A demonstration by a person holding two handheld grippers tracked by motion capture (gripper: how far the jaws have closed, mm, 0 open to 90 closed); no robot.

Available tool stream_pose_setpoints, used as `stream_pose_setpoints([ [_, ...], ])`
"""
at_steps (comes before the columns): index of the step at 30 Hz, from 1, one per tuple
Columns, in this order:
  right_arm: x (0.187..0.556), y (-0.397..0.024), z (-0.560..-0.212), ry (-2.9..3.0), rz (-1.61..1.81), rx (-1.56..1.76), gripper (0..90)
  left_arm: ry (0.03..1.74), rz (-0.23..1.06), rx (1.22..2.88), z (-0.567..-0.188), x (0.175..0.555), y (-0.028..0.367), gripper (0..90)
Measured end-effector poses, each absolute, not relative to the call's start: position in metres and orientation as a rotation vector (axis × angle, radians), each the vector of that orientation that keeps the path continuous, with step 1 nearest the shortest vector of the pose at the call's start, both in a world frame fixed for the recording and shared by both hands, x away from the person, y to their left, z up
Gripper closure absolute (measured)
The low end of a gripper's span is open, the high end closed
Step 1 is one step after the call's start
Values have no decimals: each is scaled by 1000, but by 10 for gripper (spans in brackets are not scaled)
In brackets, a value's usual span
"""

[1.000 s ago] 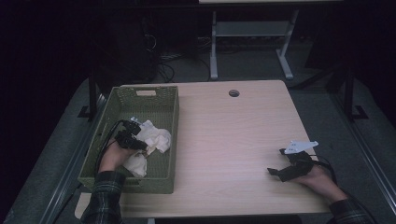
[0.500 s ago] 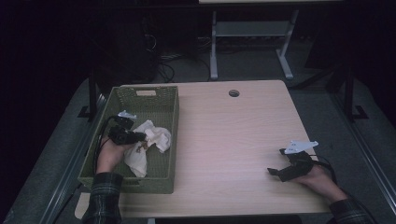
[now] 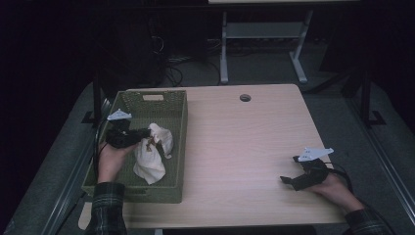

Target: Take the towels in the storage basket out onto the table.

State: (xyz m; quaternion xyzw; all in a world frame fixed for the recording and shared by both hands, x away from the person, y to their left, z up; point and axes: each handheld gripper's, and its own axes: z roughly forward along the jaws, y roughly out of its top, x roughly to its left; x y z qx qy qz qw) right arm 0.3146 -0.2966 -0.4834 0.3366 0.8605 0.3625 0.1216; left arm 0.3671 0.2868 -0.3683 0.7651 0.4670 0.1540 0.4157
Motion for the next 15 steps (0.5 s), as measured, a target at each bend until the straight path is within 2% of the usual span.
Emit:
stream_pose_setpoints([
  [15, 315, -297, -483, 2512, 1058, 982, 26, 1075, 435, 1811, -336, 357, 280, 840],
])
